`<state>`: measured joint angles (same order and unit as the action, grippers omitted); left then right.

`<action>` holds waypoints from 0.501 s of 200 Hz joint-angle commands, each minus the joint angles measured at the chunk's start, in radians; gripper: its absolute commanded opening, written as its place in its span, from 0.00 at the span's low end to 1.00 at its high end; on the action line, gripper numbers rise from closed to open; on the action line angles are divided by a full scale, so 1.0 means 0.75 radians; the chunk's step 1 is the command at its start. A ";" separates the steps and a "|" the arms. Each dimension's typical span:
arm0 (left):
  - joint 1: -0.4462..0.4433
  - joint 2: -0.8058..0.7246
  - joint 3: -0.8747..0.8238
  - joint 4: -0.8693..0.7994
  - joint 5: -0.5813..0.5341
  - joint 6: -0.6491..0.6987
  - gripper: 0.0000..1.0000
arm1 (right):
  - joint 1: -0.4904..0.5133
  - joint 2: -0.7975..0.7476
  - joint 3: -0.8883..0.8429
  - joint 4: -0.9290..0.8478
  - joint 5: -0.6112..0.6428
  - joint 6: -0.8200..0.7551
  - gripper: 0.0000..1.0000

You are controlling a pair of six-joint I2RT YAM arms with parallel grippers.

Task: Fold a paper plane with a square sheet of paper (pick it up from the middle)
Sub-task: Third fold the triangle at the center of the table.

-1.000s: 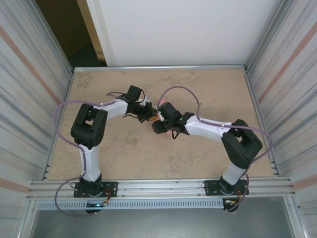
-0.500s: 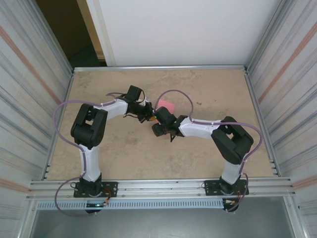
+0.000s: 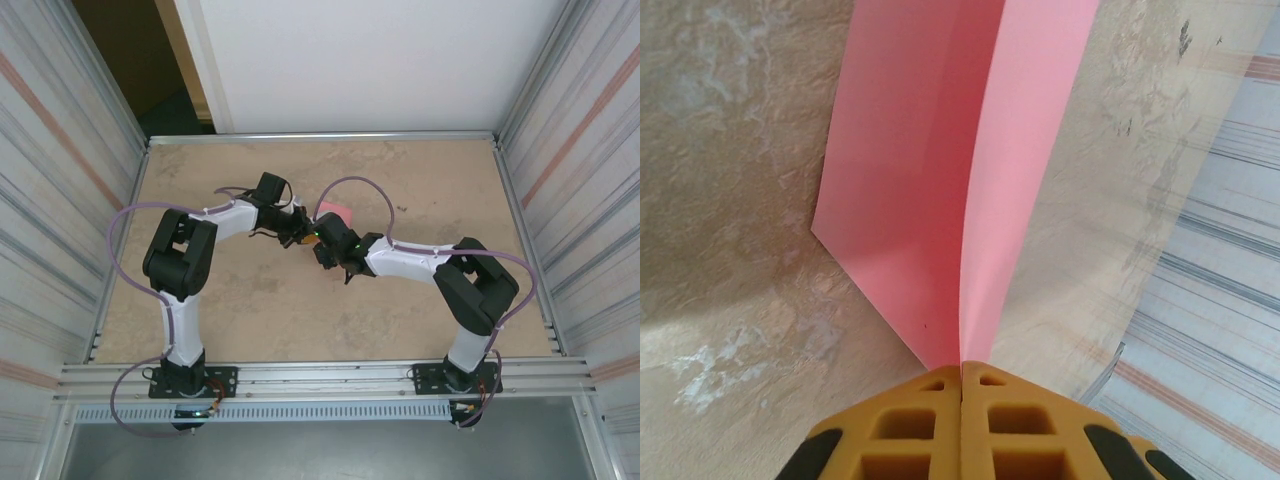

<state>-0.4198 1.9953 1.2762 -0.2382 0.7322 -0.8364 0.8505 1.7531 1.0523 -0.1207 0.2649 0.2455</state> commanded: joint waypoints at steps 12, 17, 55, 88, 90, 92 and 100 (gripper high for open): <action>-0.002 -0.046 -0.022 -0.003 0.040 -0.034 0.08 | -0.007 -0.027 -0.009 0.006 0.001 -0.047 0.19; -0.003 -0.051 -0.021 -0.004 0.042 -0.036 0.09 | -0.010 -0.030 -0.011 0.006 -0.006 -0.055 0.17; 0.028 -0.104 -0.027 -0.026 0.037 -0.028 0.18 | -0.048 -0.074 -0.044 0.014 -0.139 -0.112 0.05; 0.106 -0.149 -0.059 -0.046 0.001 0.006 0.29 | -0.106 -0.132 -0.098 0.040 -0.390 -0.159 0.01; 0.109 -0.150 -0.061 -0.045 0.001 0.009 0.30 | -0.108 -0.136 -0.102 0.041 -0.404 -0.160 0.01; 0.113 -0.152 -0.062 -0.045 0.001 0.013 0.30 | -0.111 -0.139 -0.105 0.045 -0.418 -0.161 0.01; 0.119 -0.160 -0.059 -0.043 0.000 0.022 0.31 | -0.120 -0.148 -0.118 0.054 -0.477 -0.168 0.00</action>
<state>-0.3626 1.9324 1.2469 -0.2493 0.7361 -0.8494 0.7811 1.7027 0.9932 -0.1043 0.0765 0.1638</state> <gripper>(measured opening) 0.296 0.064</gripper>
